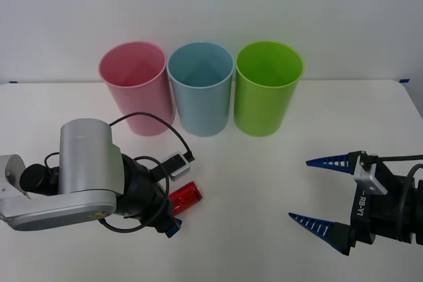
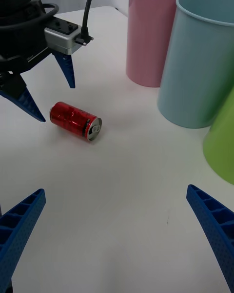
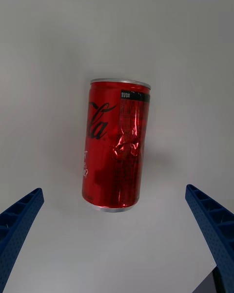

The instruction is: Put cans in the blue bin and PET bottles in the pink bin and trash in the green bin.

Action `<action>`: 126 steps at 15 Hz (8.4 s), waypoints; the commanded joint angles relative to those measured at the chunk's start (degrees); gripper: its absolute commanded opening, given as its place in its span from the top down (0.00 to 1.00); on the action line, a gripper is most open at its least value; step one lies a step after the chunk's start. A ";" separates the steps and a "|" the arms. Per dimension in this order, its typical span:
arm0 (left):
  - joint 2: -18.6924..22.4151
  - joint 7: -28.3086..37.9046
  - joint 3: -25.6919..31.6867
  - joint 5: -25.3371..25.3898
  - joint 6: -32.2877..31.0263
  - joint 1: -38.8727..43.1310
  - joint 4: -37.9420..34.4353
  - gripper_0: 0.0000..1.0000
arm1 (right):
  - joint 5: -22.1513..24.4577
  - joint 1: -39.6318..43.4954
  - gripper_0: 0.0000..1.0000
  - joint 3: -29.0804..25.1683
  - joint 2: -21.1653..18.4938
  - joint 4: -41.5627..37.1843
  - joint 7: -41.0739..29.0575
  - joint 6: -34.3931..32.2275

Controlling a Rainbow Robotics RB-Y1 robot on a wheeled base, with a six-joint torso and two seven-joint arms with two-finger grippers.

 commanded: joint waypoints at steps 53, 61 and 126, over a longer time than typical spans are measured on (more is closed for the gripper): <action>3.50 -21.18 5.02 9.39 33.30 11.09 9.83 1.00 | 0.00 0.00 0.00 0.00 0.00 0.00 0.00 0.00; 2.71 -42.63 29.10 13.17 36.90 37.55 1.75 1.00 | 0.00 0.00 0.00 0.00 0.00 0.00 0.00 0.00; -16.54 -53.62 35.87 36.81 44.90 3.18 38.13 0.97 | 0.00 0.00 0.00 0.00 0.00 0.00 0.00 0.00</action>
